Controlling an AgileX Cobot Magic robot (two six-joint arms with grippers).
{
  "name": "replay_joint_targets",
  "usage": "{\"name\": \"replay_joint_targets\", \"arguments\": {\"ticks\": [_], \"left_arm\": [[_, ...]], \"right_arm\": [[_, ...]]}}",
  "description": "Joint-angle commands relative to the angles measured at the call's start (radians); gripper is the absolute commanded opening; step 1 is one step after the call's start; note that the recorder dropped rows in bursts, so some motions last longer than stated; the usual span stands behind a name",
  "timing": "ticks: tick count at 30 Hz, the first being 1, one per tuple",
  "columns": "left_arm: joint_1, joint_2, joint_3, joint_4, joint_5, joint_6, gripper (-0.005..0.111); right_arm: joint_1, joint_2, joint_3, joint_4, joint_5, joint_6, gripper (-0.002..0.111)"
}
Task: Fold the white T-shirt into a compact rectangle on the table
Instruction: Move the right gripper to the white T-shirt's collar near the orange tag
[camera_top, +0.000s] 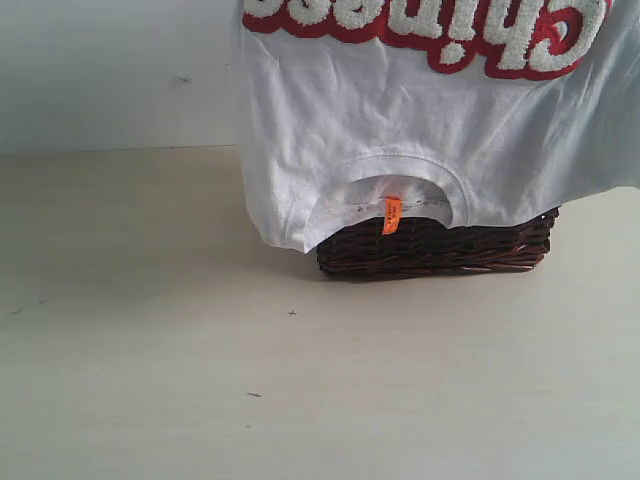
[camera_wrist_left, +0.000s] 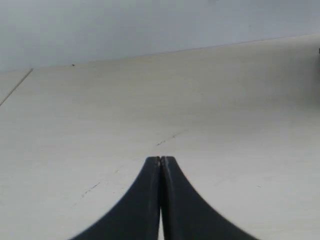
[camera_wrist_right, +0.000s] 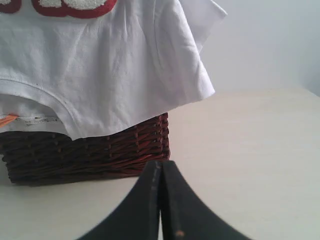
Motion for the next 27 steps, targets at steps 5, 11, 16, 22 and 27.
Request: {"name": "replay_joint_targets", "arguments": {"ticks": [5, 11, 16, 22, 27], "left_arm": [[-0.005, -0.006, -0.001, -0.003, -0.008, 0.001, 0.000], [-0.005, -0.006, -0.001, -0.003, -0.008, 0.001, 0.000], [-0.005, -0.006, -0.001, -0.003, -0.008, 0.001, 0.000], [-0.005, -0.006, -0.001, -0.003, -0.008, 0.001, 0.000], [-0.005, -0.006, -0.001, -0.003, -0.008, 0.001, 0.000]], "right_arm": [[0.000, -0.007, 0.002, 0.032, -0.011, 0.024, 0.000], [0.000, 0.036, -0.001, 0.065, -0.003, 0.026, 0.000], [0.000, 0.439, -0.162, 0.035, 0.037, 0.000, 0.000], [0.000, 0.949, -0.405, 0.044, 0.116, -0.181, 0.000], [0.000, 1.149, -0.582, 0.099, 0.258, -0.136, 0.000]]}}
